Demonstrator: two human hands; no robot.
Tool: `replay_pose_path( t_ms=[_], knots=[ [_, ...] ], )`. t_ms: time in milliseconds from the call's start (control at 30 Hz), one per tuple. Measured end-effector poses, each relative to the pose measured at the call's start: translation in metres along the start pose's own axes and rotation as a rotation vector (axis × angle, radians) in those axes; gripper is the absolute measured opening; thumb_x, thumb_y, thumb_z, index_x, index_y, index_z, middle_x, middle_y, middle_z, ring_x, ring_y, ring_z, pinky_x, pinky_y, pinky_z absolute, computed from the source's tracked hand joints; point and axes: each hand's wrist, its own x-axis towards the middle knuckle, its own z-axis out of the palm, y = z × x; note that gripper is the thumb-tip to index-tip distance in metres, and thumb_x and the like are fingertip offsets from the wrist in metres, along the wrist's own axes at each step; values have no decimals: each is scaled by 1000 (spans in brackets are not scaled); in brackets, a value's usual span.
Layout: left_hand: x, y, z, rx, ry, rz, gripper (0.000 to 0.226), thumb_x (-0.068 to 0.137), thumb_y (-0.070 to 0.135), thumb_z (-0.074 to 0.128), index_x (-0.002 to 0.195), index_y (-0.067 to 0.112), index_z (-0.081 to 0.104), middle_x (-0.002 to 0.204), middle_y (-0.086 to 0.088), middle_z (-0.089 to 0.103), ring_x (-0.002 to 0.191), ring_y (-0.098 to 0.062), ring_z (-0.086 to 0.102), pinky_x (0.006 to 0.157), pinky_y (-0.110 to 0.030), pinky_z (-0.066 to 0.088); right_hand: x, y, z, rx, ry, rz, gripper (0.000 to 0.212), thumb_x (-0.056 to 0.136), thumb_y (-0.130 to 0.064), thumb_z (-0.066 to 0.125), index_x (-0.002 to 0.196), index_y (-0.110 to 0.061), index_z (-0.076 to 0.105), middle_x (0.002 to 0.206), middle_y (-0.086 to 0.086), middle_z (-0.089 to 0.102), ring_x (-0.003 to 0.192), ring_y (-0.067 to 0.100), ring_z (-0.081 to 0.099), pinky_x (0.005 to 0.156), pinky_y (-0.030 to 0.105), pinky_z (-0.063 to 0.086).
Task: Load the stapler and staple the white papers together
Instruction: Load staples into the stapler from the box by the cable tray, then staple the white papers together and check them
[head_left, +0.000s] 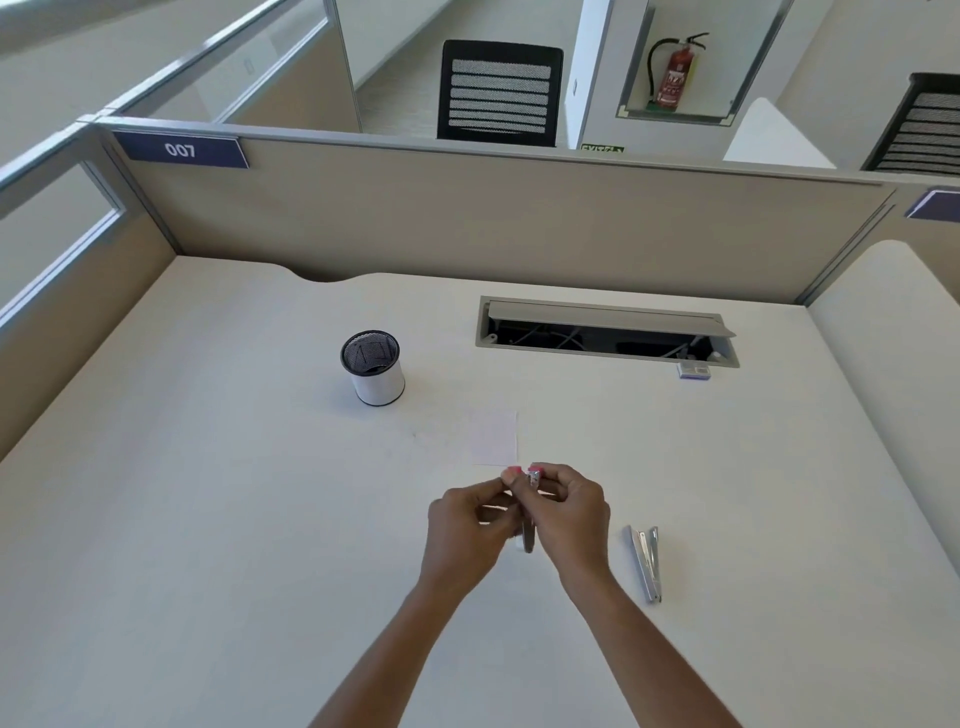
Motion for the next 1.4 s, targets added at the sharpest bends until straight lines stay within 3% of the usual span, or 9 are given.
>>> replay_pose_path(
  t_ms=[167,267,467,567,733,900,1200,1333,1400],
  knots=[
    [16,-21,-8,-130,33,-153,31,90,1,70,110,24,71,84,-2,82,81,-18,80,87,-39,63,10,20,10,-11,-31,11,6,91,-33,74,88,-29,77,82,-13,78,78,11,76,81,40,63],
    [26,-34,-9,-107,1,-210,36,89,0,69,121,16,71,87,-2,82,82,-19,79,88,-39,63,16,30,13,-25,-31,36,14,94,-22,71,86,-32,76,81,-8,77,73,15,76,78,42,64],
    [38,-52,-2,-123,14,-304,24,94,6,68,116,13,75,92,-3,79,79,-23,79,69,-30,65,23,55,25,-80,-18,87,13,92,-24,71,84,-33,78,82,-11,78,79,16,76,83,43,62],
    [40,-58,1,-90,58,-336,18,96,8,66,110,7,77,94,-13,77,81,-25,78,64,-28,64,24,63,32,-136,-13,96,10,92,-23,70,89,-25,80,82,-14,77,80,11,74,84,37,60],
    [44,-69,4,-46,76,-336,19,96,4,62,86,10,78,85,-14,76,73,-24,78,67,-31,65,26,71,39,-201,4,107,10,91,-24,71,94,-19,80,81,-10,74,78,8,69,69,6,43],
    [50,-77,8,17,100,-316,37,93,8,64,69,35,71,84,-11,77,74,-28,78,75,-39,66,31,74,45,-254,12,110,13,92,-23,69,93,-16,80,84,-3,78,80,15,70,75,23,46],
    [53,-87,8,114,124,-280,52,90,11,64,50,45,65,77,-15,75,68,-36,71,78,-52,63,35,75,47,-372,-4,60,16,93,-20,65,91,-15,80,85,-1,79,82,18,71,65,17,39],
    [53,-91,10,176,123,-268,28,88,17,62,67,30,74,72,-8,76,71,-39,72,77,-49,63,37,76,43,-387,-27,42,14,92,-21,67,86,-16,79,76,-4,77,74,16,69,61,8,38],
    [52,-89,11,196,108,-266,19,88,17,61,77,20,77,71,-3,76,70,-31,74,77,-43,63,37,77,42,-395,-30,36,12,91,-20,68,85,-17,78,73,-5,75,71,15,67,59,5,38]
  ],
)
